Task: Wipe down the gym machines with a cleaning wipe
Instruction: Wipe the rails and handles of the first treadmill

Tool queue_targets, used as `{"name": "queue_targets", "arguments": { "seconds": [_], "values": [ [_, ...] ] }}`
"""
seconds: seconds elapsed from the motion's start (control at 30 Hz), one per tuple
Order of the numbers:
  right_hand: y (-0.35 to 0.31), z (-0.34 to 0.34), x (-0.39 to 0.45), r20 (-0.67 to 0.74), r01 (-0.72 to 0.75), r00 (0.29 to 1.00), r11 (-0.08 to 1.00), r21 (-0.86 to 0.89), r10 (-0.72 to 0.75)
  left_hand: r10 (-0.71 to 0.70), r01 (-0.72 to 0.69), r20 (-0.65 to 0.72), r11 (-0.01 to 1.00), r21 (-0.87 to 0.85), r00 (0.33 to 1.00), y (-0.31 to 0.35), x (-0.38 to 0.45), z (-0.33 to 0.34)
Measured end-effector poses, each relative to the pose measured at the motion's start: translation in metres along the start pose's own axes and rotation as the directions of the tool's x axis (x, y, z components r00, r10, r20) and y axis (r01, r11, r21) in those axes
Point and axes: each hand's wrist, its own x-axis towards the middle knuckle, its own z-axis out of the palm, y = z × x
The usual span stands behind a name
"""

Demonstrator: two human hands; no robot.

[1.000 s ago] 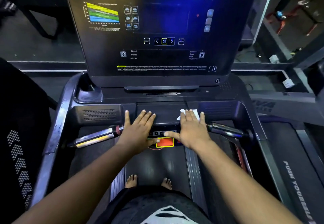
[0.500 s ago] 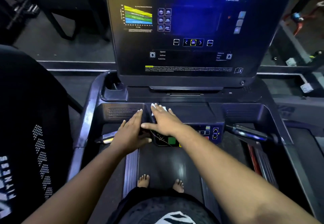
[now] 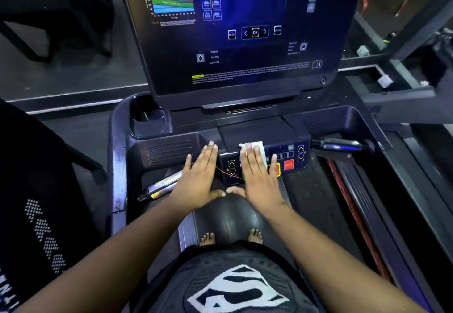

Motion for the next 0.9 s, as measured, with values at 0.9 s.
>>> {"name": "queue_targets", "arguments": {
  "seconds": [0.9],
  "values": [
    [-0.017, 0.031, -0.015, -0.048, -0.042, 0.998, 0.999, 0.000, 0.042, -0.070, 0.067, 0.013, 0.985, 0.157, 0.997, 0.008, -0.021, 0.021]
  ]
}}
